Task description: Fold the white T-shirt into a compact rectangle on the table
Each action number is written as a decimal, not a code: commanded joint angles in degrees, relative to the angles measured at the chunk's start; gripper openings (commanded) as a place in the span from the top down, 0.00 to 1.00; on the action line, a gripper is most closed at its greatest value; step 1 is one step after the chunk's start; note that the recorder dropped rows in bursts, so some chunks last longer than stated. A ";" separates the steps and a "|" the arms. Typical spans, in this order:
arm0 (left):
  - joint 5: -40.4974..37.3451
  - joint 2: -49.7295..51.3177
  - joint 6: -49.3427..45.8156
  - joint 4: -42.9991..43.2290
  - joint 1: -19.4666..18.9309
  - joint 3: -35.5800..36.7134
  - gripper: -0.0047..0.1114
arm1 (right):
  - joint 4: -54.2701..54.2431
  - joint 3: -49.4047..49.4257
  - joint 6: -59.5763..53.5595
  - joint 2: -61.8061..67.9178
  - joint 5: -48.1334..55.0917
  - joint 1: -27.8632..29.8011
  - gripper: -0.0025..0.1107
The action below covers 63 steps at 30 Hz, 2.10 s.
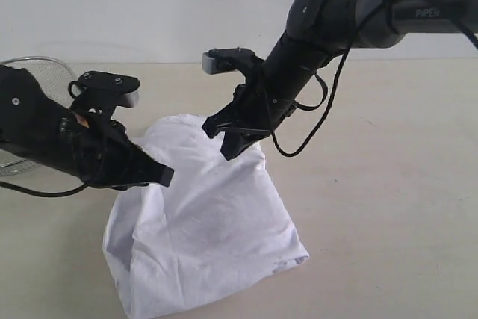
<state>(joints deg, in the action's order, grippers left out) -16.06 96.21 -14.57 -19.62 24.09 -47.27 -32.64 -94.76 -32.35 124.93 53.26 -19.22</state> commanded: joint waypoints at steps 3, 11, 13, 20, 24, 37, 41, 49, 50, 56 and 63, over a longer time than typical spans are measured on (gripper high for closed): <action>-1.15 13.25 -3.07 -0.86 0.42 -10.67 0.92 | 5.02 0.15 5.13 5.39 1.90 -0.46 0.98; -5.22 22.16 -4.26 0.76 0.42 -15.50 0.92 | 13.21 7.80 13.79 7.07 -4.48 -0.26 0.98; -5.74 22.16 -5.73 0.60 0.42 -15.74 0.92 | 13.41 12.26 15.08 6.97 -7.21 1.00 0.98; -9.63 22.16 -18.93 -12.30 0.65 -21.01 0.92 | 13.95 22.54 14.33 -0.05 -12.32 6.87 0.98; -11.33 21.67 -27.42 -21.35 2.66 -24.41 0.92 | 13.80 22.80 12.97 -1.48 -11.23 6.72 0.98; -13.55 18.33 -25.40 -19.26 5.42 -32.06 0.92 | 16.96 22.80 13.57 -1.48 -9.58 12.41 0.98; -13.88 16.99 -19.46 -12.86 3.88 -32.06 0.92 | 19.13 22.80 13.45 -1.48 -9.22 14.54 0.98; -19.39 16.44 -17.75 -9.53 -0.35 -32.06 0.92 | 21.71 22.80 15.74 -2.21 -9.30 19.66 0.98; -19.68 16.44 -17.75 -9.24 -0.96 -32.06 0.92 | 21.71 22.80 15.74 -2.49 -9.30 20.50 0.98; -22.13 16.44 -17.75 -8.03 -3.57 -32.06 0.92 | 21.38 22.69 15.10 -4.53 -10.09 23.29 0.98; -23.41 16.44 -17.75 -6.29 -3.80 -32.06 0.92 | 2.91 22.69 -1.53 -10.56 -5.52 19.38 0.98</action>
<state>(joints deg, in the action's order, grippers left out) -38.88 113.23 -32.73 -26.31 20.44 -78.93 -24.07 -72.47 -26.72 117.05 45.66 2.06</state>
